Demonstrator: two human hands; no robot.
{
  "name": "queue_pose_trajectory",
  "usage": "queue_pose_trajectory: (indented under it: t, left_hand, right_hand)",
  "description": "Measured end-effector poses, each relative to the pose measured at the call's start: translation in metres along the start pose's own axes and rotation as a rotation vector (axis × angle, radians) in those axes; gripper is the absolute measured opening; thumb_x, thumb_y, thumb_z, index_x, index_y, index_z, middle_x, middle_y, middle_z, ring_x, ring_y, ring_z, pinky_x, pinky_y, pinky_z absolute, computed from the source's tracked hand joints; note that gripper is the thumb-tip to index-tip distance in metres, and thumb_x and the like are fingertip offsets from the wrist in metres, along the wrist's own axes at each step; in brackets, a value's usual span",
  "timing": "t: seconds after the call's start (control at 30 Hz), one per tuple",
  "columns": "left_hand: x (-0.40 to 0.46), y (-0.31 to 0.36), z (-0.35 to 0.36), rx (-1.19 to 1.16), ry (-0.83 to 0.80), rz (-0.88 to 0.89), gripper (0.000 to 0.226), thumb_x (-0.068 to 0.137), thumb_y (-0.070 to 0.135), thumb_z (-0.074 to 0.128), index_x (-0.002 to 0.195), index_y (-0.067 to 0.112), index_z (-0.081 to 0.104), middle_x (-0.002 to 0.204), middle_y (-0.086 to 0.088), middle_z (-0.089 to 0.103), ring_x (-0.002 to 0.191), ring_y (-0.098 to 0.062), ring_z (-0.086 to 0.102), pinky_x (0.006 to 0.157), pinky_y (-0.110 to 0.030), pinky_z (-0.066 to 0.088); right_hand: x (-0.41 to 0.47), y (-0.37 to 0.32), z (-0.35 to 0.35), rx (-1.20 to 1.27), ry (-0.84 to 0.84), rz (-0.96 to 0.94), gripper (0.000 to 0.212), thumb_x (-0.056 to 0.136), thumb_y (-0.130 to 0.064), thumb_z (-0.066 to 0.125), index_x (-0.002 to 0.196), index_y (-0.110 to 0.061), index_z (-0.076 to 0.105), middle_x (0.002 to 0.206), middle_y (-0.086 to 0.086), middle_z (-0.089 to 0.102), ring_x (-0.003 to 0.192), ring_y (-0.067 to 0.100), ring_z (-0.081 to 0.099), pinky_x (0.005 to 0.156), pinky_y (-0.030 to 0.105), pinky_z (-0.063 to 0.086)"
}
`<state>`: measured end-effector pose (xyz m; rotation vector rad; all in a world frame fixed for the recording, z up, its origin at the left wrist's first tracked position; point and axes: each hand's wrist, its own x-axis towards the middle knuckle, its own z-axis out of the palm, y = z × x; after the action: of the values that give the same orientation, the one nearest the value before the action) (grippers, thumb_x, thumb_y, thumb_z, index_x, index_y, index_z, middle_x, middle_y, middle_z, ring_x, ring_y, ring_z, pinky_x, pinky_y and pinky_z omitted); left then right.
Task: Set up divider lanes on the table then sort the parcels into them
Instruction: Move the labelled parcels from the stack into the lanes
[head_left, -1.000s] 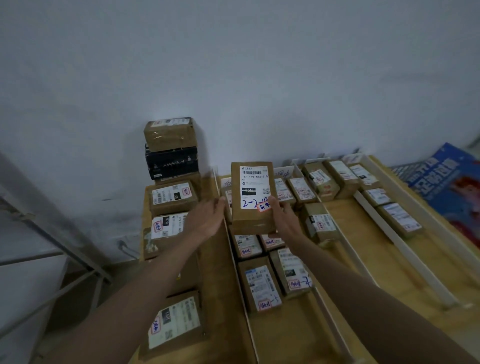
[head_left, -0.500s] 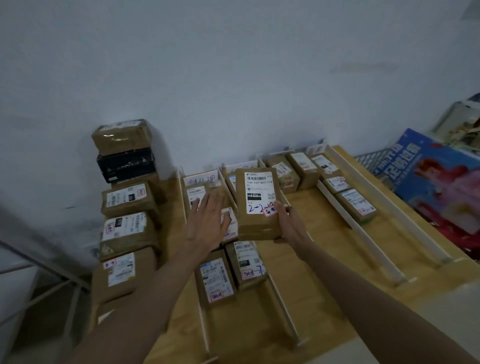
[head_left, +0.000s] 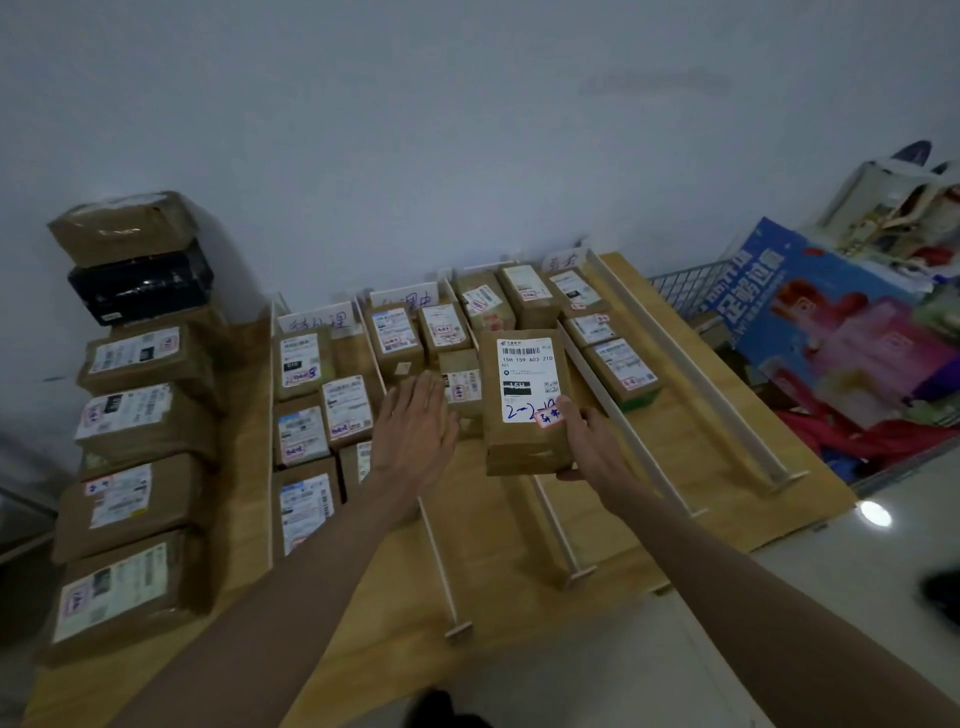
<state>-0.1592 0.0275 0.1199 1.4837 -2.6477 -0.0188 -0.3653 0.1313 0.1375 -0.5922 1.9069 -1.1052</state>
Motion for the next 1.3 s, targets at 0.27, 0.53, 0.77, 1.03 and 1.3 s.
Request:
queue_pose_trajectory:
  t: [0.27, 0.53, 0.77, 1.03, 1.3]
  left_hand:
    - [0.054, 0.076, 0.022, -0.011, 0.015, 0.024, 0.057, 0.102, 0.042, 0.028, 0.15, 0.012, 0.037, 0.154, -0.008, 0.038, 0.144, -0.025, 0.031, 0.119, -0.043, 0.022]
    - [0.138, 0.161, 0.058, -0.067, -0.014, 0.0, 0.058, 0.101, 0.043, 0.028, 0.149, 0.011, 0.039, 0.155, -0.008, 0.038, 0.143, -0.024, 0.032, 0.119, -0.043, 0.022]
    - [0.179, 0.229, 0.076, -0.077, -0.083, -0.001, 0.055, 0.102, 0.04, 0.031, 0.148, 0.01, 0.038, 0.153, -0.008, 0.04, 0.142, -0.026, 0.034, 0.118, -0.045, 0.023]
    - [0.178, 0.285, 0.091, -0.065, -0.101, -0.113, 0.053, 0.104, 0.04, 0.032, 0.147, 0.011, 0.04, 0.153, -0.008, 0.039, 0.141, -0.024, 0.034, 0.119, -0.043, 0.02]
    - [0.149, 0.331, 0.116, -0.059, -0.093, -0.303, 0.052, 0.101, 0.041, 0.037, 0.142, 0.012, 0.047, 0.15, -0.01, 0.045, 0.138, -0.025, 0.04, 0.117, -0.045, 0.025]
  right_hand:
    - [0.055, 0.005, -0.076, 0.031, 0.032, -0.022, 0.045, 0.097, -0.056, 0.047, 0.127, -0.023, 0.048, 0.113, 0.001, 0.061, 0.092, 0.016, 0.062, 0.075, 0.048, 0.061]
    - [0.139, 0.006, -0.167, -0.005, 0.033, 0.002, 0.044, 0.098, -0.054, 0.047, 0.121, -0.017, 0.051, 0.112, 0.001, 0.062, 0.095, 0.017, 0.062, 0.077, 0.046, 0.061]
    - [0.19, 0.024, -0.24, -0.066, 0.03, 0.037, 0.039, 0.099, -0.05, 0.048, 0.122, -0.018, 0.048, 0.106, 0.0, 0.062, 0.091, 0.017, 0.063, 0.072, 0.042, 0.06]
    - [0.226, 0.058, -0.29, -0.124, -0.104, 0.084, 0.036, 0.101, -0.042, 0.046, 0.126, -0.017, 0.045, 0.116, 0.008, 0.062, 0.096, 0.023, 0.062, 0.071, 0.041, 0.058]
    - [0.239, 0.094, -0.321, -0.239, -0.282, 0.11, 0.032, 0.101, -0.044, 0.045, 0.121, -0.019, 0.042, 0.115, 0.009, 0.061, 0.103, 0.029, 0.06, 0.083, 0.056, 0.057]
